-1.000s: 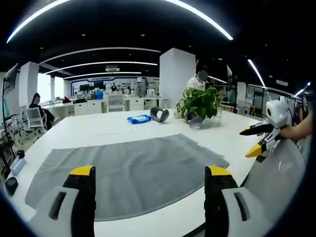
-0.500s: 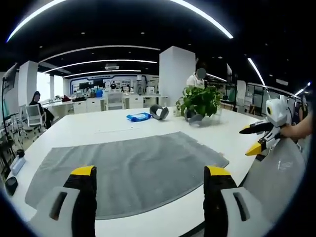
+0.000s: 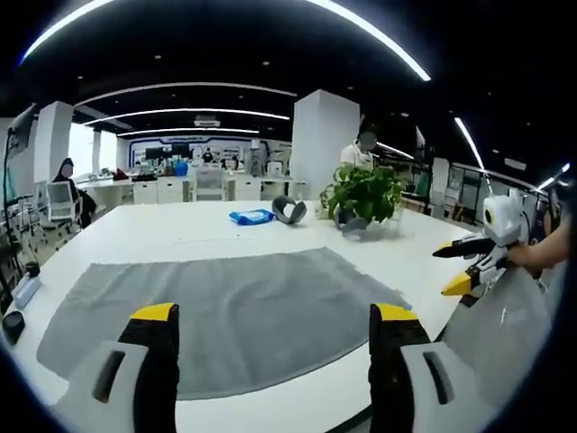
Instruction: Fold the towel on the table until its edges align and the towel forms a compact rectangular stack.
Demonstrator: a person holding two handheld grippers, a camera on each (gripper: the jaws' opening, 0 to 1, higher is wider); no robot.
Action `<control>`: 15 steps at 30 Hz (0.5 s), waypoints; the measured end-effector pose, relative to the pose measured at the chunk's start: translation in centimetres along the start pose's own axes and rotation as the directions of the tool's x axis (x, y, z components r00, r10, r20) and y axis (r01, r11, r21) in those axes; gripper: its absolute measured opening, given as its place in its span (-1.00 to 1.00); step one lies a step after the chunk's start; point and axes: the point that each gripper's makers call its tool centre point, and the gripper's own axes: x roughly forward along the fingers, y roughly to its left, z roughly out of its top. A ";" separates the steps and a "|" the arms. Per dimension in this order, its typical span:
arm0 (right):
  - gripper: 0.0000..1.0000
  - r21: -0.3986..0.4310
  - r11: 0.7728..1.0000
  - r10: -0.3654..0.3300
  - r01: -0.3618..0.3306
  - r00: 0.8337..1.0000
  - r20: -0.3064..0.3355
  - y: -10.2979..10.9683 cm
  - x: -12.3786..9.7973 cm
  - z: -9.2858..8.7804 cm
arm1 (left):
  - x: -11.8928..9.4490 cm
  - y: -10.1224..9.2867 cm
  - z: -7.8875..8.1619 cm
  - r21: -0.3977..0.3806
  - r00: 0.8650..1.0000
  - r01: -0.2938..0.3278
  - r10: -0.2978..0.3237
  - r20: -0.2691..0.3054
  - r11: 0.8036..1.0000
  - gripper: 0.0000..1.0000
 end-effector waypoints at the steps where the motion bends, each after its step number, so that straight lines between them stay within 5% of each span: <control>1: 0.50 0.007 1.000 0.002 -0.002 1.000 0.011 -0.1 -0.1 0.1 | -0.1 0.0 0.3 -0.017 1.000 0.002 -0.002 0.019 1.000 0.77; 7: 0.46 0.009 1.000 0.000 0.000 1.000 0.026 -0.1 -0.1 0.4 | -0.3 0.8 0.4 -0.002 0.999 -0.047 0.047 0.019 0.999 0.74; 15: 0.44 0.046 0.999 -0.018 0.019 1.000 -0.013 -0.6 0.0 -0.4 | -0.3 0.4 0.1 -0.037 1.000 -0.016 0.016 0.008 0.999 0.73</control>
